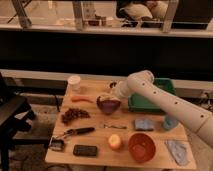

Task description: Place banana in purple bowl

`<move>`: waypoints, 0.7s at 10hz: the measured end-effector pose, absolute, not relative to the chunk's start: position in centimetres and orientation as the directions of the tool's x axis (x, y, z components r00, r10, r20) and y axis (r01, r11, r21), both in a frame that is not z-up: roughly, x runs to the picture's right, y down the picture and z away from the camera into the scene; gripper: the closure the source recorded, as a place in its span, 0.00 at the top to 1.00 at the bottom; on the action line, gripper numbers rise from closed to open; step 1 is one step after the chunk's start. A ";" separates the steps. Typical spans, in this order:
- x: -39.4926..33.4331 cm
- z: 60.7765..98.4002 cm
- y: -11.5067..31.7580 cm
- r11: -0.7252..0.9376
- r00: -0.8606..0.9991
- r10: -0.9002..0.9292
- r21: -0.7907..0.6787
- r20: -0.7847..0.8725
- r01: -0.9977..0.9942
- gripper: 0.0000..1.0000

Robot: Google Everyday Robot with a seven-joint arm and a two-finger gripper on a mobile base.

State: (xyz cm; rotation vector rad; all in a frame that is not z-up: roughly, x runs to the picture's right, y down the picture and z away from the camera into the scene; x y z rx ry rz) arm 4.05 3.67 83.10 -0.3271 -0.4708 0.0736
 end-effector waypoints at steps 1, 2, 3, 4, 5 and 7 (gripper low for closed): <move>3.7 83.1 3.7 0.945 0.887 0.141 -0.327 0.441 0.012 0.00; 3.5 83.2 3.7 0.944 0.886 0.140 -0.330 0.443 0.016 0.02; 3.2 83.3 3.8 0.941 0.886 0.137 -0.337 0.443 0.023 0.09; 2.8 83.5 3.8 0.937 0.886 0.138 -0.348 0.443 0.027 0.18; 2.9 83.7 3.8 0.932 0.887 0.146 -0.361 0.438 0.025 0.28; 3.1 84.0 4.0 0.925 0.888 0.159 -0.378 0.431 0.018 0.48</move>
